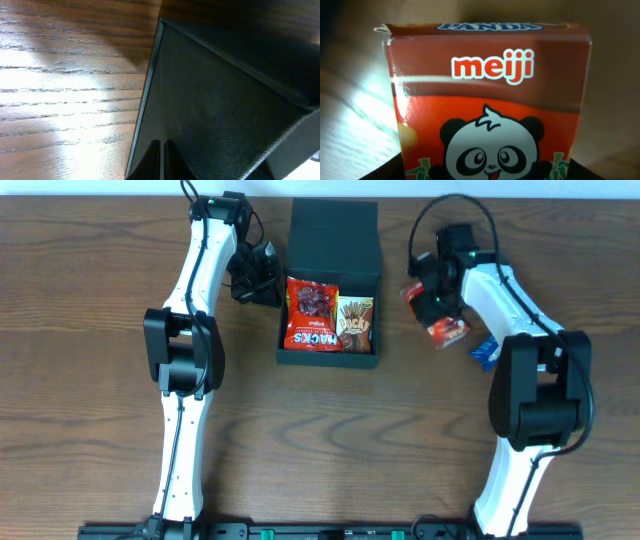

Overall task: Pack container
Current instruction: 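Carry the Meiji box into the black box beside the red bag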

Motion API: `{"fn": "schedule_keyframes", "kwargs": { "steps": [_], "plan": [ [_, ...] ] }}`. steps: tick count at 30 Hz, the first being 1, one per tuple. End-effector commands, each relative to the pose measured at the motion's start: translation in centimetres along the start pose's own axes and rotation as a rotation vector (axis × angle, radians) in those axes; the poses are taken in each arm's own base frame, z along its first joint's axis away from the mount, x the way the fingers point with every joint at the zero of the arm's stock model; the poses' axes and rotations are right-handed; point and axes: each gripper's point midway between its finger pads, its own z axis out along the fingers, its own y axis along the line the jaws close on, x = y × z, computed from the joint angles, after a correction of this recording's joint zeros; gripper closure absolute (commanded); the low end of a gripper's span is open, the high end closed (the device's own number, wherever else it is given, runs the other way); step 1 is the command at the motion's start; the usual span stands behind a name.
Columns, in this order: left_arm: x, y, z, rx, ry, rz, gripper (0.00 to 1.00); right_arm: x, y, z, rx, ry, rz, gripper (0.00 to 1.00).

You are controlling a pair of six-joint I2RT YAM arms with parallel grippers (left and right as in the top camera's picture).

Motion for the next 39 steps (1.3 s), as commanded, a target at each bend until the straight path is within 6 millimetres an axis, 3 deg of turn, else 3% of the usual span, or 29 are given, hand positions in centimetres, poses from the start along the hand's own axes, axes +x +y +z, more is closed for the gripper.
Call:
{"fn": "schedule_keyframes", "kwargs": {
  "steps": [1,4,10,13,15,18,22,28,33,39],
  "plan": [
    [-0.2,0.9,0.2,0.018,0.015,-0.028,0.94,-3.9,-0.1,-3.8,0.025,-0.110,0.079,0.37],
    [-0.4,2.0,-0.6,0.023,0.008,-0.054,0.94,-6.3,1.0,-6.9,-0.003,-0.161,0.078,0.42],
    [-0.6,3.8,-1.7,0.030,0.006,-0.104,0.94,-9.0,3.9,-11.4,-0.036,-0.215,0.096,0.46],
    [-0.6,4.4,-2.1,0.032,0.005,-0.121,0.94,-9.8,5.9,-12.8,-0.056,-0.227,0.119,0.48],
    [-0.7,4.8,-2.3,0.032,0.004,-0.130,0.95,-10.0,8.4,-13.3,-0.100,-0.218,0.141,0.48],
    [-0.8,5.0,-2.5,0.018,-0.006,-0.129,0.94,-10.0,11.7,-13.4,-0.173,-0.198,0.209,0.48],
    [-1.5,5.1,-3.7,-0.018,-0.051,-0.105,0.94,-10.1,14.0,-13.4,-0.189,-0.179,0.304,0.49],
    [-3.4,3.9,-7.8,-0.062,-0.206,-0.033,0.94,-8.9,15.0,-11.5,-0.174,-0.093,0.440,0.53],
    [-4.9,3.0,-13.3,-0.133,-0.399,0.030,0.94,-8.1,15.6,-9.6,-0.169,-0.027,0.548,0.58],
    [-5.1,2.5,-15.6,-0.120,-0.467,0.043,0.94,-7.4,16.5,-6.6,-0.135,0.033,0.530,0.56]
  ]
}}
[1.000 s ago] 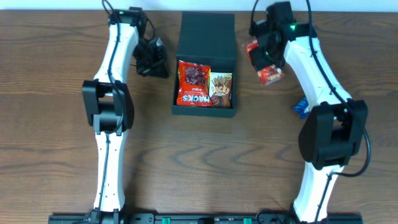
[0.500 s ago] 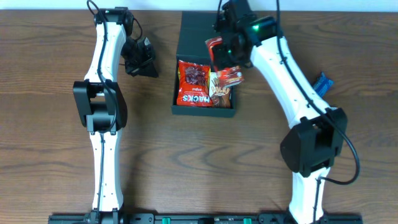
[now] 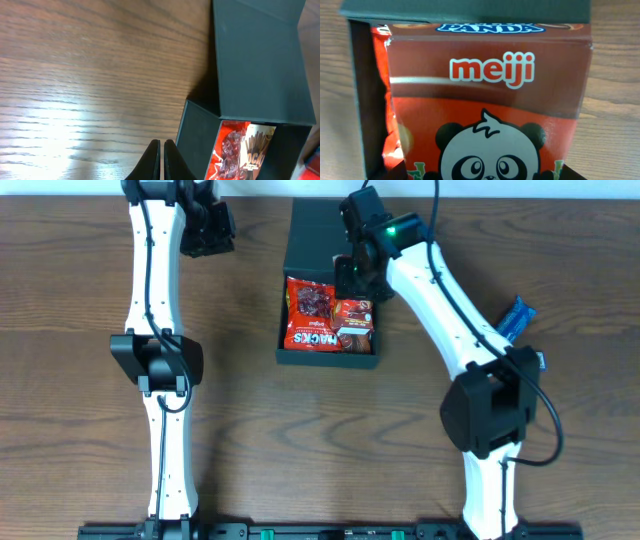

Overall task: Pack container
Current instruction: 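Carry the Meiji box into the black box beside the red bag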

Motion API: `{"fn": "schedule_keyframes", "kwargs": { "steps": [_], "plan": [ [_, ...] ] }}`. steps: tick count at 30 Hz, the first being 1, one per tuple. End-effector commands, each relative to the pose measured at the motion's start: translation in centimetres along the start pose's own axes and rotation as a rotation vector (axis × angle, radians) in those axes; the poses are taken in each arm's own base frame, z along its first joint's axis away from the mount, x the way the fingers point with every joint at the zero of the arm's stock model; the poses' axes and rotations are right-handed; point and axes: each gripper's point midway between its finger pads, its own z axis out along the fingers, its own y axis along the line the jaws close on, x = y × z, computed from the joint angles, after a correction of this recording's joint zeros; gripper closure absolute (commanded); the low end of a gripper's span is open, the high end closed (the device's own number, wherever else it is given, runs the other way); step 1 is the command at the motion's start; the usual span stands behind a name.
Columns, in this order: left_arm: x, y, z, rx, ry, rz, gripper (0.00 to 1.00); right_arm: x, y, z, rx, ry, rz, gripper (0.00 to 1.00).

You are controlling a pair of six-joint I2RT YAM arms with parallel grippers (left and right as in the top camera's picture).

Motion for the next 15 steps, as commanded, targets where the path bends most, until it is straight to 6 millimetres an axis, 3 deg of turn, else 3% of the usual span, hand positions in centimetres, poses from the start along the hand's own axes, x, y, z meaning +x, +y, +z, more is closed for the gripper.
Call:
{"fn": "schedule_keyframes", "kwargs": {
  "steps": [1,6,12,13,14,15],
  "plan": [
    [-0.4,0.5,-1.3,-0.019,-0.031,0.000,0.94,0.6,-0.2,2.3,0.058,0.026,0.016,0.56],
    [-0.1,0.5,-1.3,-0.022,-0.019,-0.004,0.94,0.5,-1.7,4.0,0.143,0.024,0.013,0.59],
    [-0.1,0.5,-1.3,-0.022,-0.019,-0.004,0.94,0.6,-2.1,4.5,0.170,0.029,0.006,0.57],
    [-0.1,0.5,-1.3,-0.022,-0.020,-0.003,0.94,0.6,-2.2,4.5,0.172,0.028,0.005,0.47],
    [-0.1,0.5,-1.3,-0.022,-0.020,-0.003,0.94,0.6,-2.1,4.5,0.171,0.029,0.005,0.29],
    [-0.1,0.5,-1.3,-0.022,-0.020,-0.003,0.94,0.6,-2.1,4.5,0.170,0.030,-0.005,0.03]
  ]
}}
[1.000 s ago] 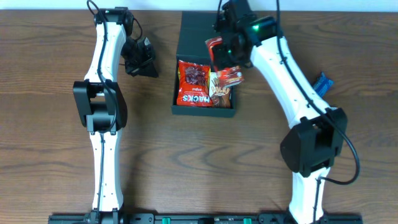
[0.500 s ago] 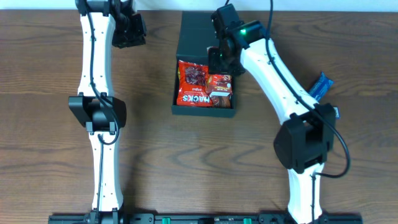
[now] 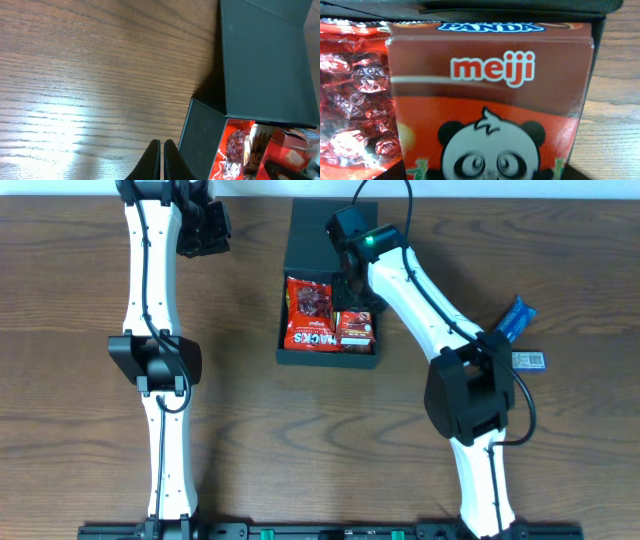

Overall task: Pack container
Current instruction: 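Carry the Meiji box into the black box beside the red bag, then push the Meiji box down into the box and release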

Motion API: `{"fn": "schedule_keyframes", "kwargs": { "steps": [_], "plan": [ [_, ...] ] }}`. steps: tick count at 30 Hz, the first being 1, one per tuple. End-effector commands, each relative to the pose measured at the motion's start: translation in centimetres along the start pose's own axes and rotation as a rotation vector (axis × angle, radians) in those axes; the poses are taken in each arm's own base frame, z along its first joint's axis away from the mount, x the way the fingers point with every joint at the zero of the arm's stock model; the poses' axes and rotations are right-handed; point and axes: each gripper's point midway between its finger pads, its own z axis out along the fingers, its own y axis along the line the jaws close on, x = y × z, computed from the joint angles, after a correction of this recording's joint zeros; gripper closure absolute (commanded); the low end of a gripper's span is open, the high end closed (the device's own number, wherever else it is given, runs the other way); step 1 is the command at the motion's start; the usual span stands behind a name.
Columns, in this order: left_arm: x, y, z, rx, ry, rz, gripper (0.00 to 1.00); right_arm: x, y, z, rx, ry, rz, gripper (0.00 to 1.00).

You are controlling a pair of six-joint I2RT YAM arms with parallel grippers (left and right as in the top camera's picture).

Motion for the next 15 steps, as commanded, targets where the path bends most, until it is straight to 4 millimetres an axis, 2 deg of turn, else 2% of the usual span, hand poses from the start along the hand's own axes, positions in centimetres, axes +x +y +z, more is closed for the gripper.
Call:
{"fn": "schedule_keyframes", "kwargs": {
  "steps": [1,6,8,12,14,15],
  "plan": [
    [-0.4,0.1,-1.1,-0.009,-0.030,0.007,0.94,-0.1,0.0,0.1,0.021,-0.010,-0.020,0.01],
    [-0.4,0.1,-1.1,-0.009,-0.031,0.008,0.94,-0.5,0.0,-1.1,0.005,-0.026,-0.027,0.01],
    [-0.4,0.1,-1.1,-0.009,-0.031,0.008,0.94,-1.0,0.1,-2.5,-0.010,-0.055,-0.024,0.01],
    [-0.4,0.1,-1.1,-0.010,-0.031,0.008,0.94,-2.6,0.6,-7.1,-0.062,-0.160,-0.046,0.03],
    [-0.4,0.1,-1.1,-0.013,-0.032,0.008,0.94,-3.2,0.8,-9.6,-0.086,-0.217,-0.081,0.29],
    [-0.4,0.2,-1.1,-0.017,-0.033,0.008,0.94,-3.4,0.7,-10.7,-0.095,-0.242,-0.092,0.55]
  ]
}}
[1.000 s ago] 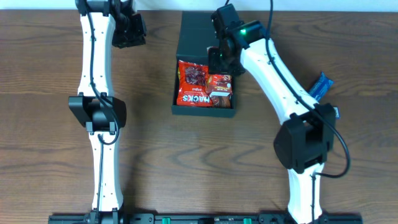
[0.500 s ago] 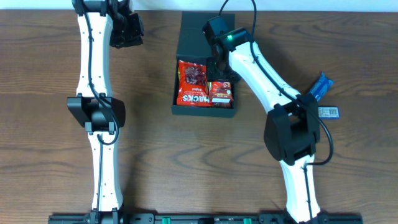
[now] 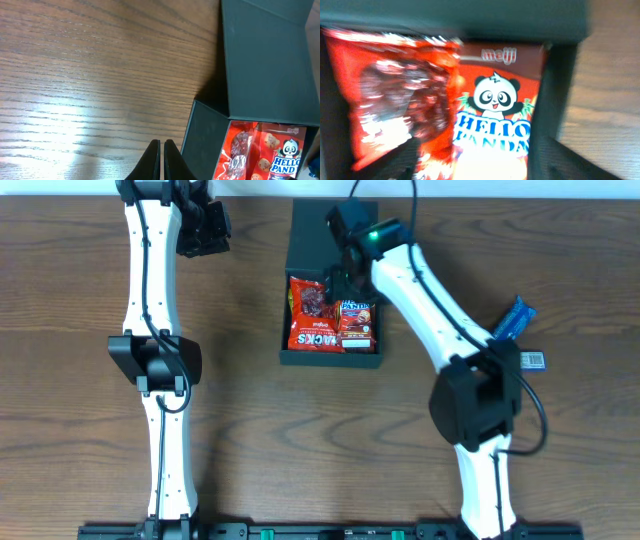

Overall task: Pack container
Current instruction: 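Push the Meiji box down into the box and release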

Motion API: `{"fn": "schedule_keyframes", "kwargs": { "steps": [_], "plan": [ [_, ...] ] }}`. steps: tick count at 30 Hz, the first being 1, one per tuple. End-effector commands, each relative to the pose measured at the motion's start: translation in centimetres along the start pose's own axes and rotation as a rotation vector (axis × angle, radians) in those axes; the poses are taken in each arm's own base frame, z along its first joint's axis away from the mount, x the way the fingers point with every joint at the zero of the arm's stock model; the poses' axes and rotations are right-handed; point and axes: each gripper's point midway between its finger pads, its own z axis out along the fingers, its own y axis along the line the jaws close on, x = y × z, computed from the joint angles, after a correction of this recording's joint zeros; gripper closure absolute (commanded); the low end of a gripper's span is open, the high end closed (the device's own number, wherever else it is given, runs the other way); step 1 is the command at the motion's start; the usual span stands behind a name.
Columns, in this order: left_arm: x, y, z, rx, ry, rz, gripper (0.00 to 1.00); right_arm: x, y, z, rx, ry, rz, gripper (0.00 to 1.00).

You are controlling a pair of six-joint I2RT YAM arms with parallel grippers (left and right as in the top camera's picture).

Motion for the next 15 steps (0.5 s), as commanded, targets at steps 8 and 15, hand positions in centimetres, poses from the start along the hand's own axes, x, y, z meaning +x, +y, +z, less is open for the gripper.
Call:
{"fn": "schedule_keyframes", "kwargs": {
  "steps": [8,15],
  "plan": [
    [-0.6,0.7,-1.2,-0.032,-0.038,0.001,0.94,1.1,1.7,-5.0,-0.273,0.022,-0.231,0.99],
    [-0.7,0.9,-1.2,-0.032,-0.039,-0.001,0.94,4.4,0.8,-0.4,-0.324,0.142,-0.202,0.98]
  ]
}}
